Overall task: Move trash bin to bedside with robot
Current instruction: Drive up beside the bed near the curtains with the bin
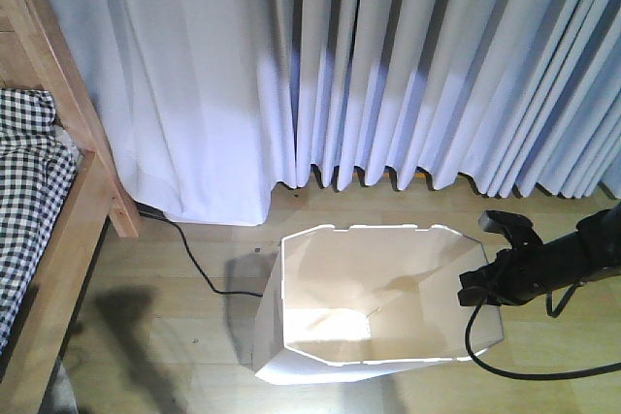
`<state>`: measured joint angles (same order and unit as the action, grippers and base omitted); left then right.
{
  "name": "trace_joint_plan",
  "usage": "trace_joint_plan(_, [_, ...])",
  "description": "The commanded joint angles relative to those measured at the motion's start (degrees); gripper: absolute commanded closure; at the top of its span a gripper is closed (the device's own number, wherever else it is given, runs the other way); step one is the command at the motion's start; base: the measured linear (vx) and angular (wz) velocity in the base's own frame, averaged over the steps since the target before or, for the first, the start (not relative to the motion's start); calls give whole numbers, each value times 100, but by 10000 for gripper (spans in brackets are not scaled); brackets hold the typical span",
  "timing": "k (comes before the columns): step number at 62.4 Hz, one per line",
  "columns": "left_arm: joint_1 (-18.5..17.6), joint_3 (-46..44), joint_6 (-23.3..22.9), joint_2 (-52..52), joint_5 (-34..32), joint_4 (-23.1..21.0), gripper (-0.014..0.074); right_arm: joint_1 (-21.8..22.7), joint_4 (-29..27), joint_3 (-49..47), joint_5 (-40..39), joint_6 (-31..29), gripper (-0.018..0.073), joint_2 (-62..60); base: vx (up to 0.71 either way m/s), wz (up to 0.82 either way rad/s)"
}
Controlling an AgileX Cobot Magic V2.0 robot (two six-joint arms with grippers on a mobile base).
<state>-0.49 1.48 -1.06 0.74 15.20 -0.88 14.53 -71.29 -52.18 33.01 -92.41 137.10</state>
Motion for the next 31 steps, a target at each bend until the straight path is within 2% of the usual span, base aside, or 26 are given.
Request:
trace_joint_plan(1, [-34,107,-25,82,-396,-18,602,14,-232,-48,1308,-26,564,-408,10,3])
trace_joint_plan(31, [-34,107,-25,82,-396,-18,602,14,-232,-48,1319,-26,564,-408,3,1])
